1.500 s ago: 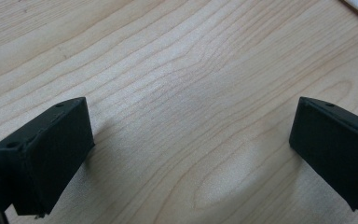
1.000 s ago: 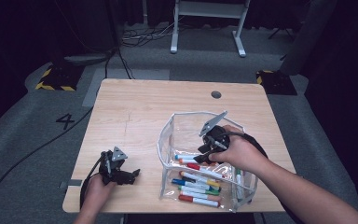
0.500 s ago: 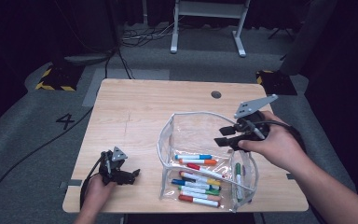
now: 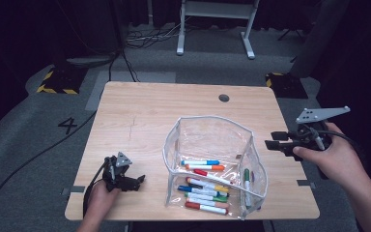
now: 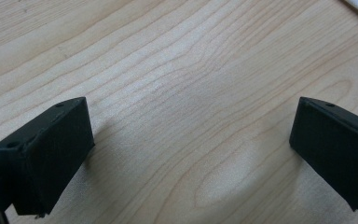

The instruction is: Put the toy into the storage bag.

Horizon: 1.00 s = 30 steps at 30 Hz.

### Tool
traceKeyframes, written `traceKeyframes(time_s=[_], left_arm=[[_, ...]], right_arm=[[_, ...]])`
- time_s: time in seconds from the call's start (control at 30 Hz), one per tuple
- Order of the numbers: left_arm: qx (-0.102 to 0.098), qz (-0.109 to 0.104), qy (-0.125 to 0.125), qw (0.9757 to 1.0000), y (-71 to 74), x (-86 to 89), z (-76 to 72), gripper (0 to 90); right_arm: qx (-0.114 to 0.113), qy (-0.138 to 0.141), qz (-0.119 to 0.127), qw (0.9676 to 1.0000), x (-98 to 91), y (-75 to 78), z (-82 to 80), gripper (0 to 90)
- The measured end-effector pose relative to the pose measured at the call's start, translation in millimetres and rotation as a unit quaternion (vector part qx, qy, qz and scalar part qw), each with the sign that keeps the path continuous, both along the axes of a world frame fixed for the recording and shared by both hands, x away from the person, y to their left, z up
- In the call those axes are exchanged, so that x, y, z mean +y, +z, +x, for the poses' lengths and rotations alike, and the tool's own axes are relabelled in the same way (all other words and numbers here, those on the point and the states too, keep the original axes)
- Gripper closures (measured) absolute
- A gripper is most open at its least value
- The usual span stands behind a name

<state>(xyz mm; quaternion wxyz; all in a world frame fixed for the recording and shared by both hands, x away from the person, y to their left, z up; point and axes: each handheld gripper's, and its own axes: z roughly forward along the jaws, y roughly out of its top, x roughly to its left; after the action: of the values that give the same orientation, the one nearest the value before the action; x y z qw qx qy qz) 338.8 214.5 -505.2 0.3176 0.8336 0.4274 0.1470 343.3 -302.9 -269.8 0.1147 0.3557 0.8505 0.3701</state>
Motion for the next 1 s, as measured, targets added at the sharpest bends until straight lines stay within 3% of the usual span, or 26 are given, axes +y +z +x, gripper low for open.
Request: traceKeyframes(time_s=[0.17,0.27,0.33,0.63,0.83,1.0], left_arm=[[0.0,0.0,0.0,1.0,0.0,0.0,0.0,0.0],[0.0,0.0,0.0,1.0,0.0,0.0,0.0,0.0],[0.0,0.0,0.0,1.0,0.0,0.0,0.0,0.0],[0.0,0.0,0.0,1.0,0.0,0.0,0.0,0.0],[0.0,0.0,0.0,1.0,0.0,0.0,0.0,0.0],[0.001,-0.001,0.001,1.0,-0.1,-0.2,-0.1,0.0]], right_arm=[[0.027,-0.025,-0.015,0.9992,-18.5,-36.3,1.1,55.1],[0.045,-0.033,-0.031,0.998,-24.7,-64.5,2.4,54.4],[0.061,-0.037,-0.029,0.997,-27.7,-82.4,2.9,54.4],[0.118,-0.038,-0.042,0.9914,-27.7,-153.7,0.9,53.1],[0.138,-0.032,-0.055,0.9884,-17.3,-185.7,-3.7,51.0],[0.138,-0.053,-0.082,0.9856,-14.5,-195.5,-4.2,54.9]])
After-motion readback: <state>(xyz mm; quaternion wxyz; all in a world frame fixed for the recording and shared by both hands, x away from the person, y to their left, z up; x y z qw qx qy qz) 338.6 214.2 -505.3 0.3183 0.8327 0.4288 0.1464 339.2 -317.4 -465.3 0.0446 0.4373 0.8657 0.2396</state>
